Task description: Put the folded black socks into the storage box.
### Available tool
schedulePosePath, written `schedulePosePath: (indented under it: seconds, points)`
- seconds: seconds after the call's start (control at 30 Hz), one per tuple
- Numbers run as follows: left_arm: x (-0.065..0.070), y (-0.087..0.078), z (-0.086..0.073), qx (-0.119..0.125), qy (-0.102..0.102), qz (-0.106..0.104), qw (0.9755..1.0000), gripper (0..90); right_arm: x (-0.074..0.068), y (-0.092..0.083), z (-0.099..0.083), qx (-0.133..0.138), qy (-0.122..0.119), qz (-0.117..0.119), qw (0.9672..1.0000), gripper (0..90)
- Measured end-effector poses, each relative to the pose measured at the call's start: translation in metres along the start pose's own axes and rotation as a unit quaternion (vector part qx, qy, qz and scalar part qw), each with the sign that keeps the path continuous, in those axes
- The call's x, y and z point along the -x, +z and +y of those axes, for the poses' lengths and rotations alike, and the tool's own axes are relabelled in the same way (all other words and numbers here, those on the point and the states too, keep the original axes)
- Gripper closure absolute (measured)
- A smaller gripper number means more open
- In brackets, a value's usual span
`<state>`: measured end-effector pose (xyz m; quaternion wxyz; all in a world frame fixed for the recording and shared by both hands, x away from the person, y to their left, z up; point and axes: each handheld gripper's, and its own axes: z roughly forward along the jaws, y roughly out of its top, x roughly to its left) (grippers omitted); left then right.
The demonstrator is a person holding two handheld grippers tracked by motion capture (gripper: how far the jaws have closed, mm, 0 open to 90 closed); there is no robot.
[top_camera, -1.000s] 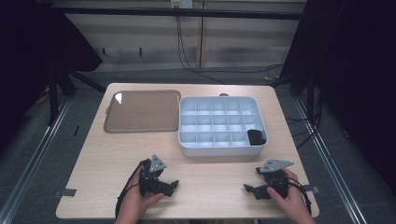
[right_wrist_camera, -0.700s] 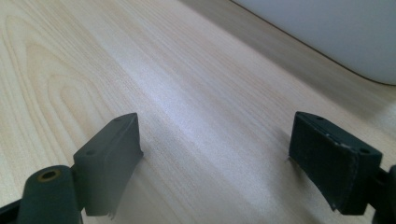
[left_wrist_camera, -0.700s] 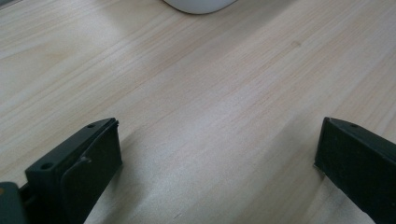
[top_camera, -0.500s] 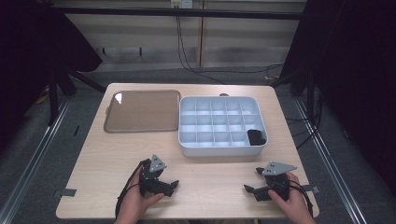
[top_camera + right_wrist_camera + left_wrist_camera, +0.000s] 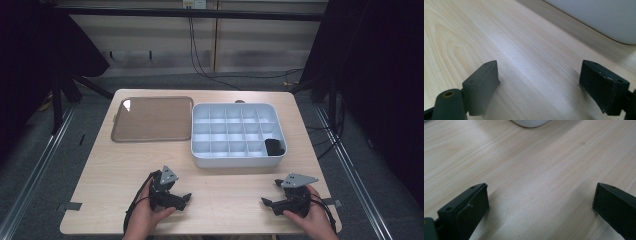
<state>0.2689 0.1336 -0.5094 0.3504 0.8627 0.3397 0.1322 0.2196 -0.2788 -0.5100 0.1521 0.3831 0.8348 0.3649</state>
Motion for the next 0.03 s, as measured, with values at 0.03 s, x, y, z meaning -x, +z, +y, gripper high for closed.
schedulePosePath:
  seconds: [0.03]
  points:
    - [0.0000, 0.0000, 0.0000, 0.000, 0.000, 0.000, 1.0000, 0.0, 0.0003, -0.0003, -0.0004, 0.001, 0.001, -0.003, 1.0000, 15.4]
